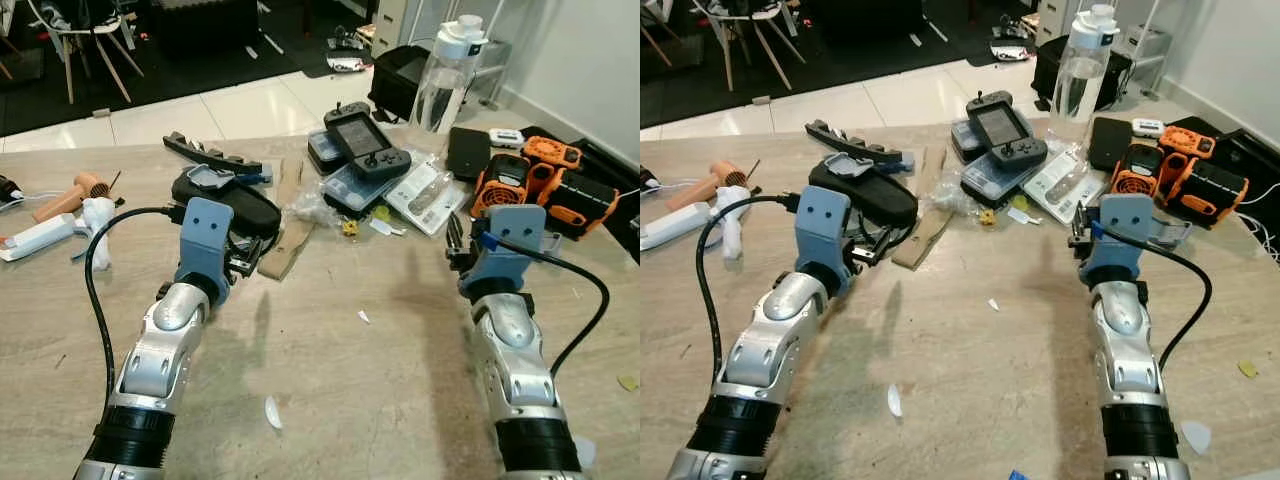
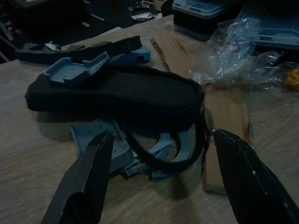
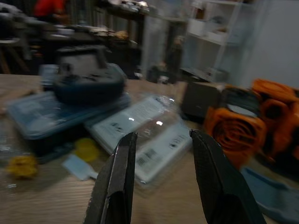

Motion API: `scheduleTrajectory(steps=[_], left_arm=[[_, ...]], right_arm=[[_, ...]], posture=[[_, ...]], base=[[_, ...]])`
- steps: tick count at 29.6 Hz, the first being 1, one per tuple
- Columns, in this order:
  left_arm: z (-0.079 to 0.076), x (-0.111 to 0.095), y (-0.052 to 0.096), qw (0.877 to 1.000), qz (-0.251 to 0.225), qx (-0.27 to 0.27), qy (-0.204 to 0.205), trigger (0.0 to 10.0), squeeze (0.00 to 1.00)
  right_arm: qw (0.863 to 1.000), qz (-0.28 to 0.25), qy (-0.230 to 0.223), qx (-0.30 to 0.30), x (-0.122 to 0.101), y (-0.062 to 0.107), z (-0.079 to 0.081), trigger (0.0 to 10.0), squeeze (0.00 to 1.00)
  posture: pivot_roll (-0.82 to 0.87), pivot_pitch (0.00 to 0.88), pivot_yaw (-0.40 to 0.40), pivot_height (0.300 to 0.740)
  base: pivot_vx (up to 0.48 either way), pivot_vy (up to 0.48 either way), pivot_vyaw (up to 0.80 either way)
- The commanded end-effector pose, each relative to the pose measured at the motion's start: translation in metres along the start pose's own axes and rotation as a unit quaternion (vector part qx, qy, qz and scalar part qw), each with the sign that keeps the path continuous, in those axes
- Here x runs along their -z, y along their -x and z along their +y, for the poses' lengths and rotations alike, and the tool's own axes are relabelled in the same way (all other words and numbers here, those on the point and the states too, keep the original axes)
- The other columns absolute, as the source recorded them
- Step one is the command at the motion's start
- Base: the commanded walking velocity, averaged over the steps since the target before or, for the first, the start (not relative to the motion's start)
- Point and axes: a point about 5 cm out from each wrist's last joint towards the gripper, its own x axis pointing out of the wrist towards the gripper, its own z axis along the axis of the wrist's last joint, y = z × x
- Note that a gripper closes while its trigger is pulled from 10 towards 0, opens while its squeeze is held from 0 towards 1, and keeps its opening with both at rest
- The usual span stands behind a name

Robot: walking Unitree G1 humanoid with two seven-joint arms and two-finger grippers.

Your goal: Picking trash to rubbish bin

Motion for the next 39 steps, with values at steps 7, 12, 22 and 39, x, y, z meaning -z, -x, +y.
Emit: scheduleTrajectory(steps=[7, 12, 22, 39], left_arm=[[0.002, -0.003, 0.001, 0.999, -0.003, 0.025, -0.036, 10.0, 0.0], [0.002, -0.009, 0.001, 0.998, -0.016, 0.041, -0.052, 10.0, 0.0], [-0.003, -0.013, -0.002, 0.996, -0.026, 0.061, -0.056, 10.0, 0.0], [-0.03, 0.013, -0.042, 0.994, 0.077, 0.072, -0.033, 10.0, 0.42]], right_arm=[[0.99, 0.031, -0.018, -0.14, 0.012, -0.007, 0.018, 10.0, 1.0], [0.968, 0.032, -0.028, -0.247, 0.01, -0.006, 0.038, 10.0, 1.0], [0.938, 0.043, -0.018, -0.344, 0.02, -0.002, 0.071, 10.0, 1.0], [0.959, -0.002, -0.055, -0.279, 0.008, -0.003, 0.083, 10.0, 0.0]], posture=[[-0.02, 0.185, 0.06, 0.74], [-0.01, 0.184, 0.065, 0.74], [0.01, 0.187, 0.061, 0.74], [-0.01, 0.215, 0.102, 0.74]], base=[[0.0, 0.0, 0.0], [0.0, 0.0, 0.0], [0.0, 0.0, 0.0], [0.0, 0.0, 0.0]])
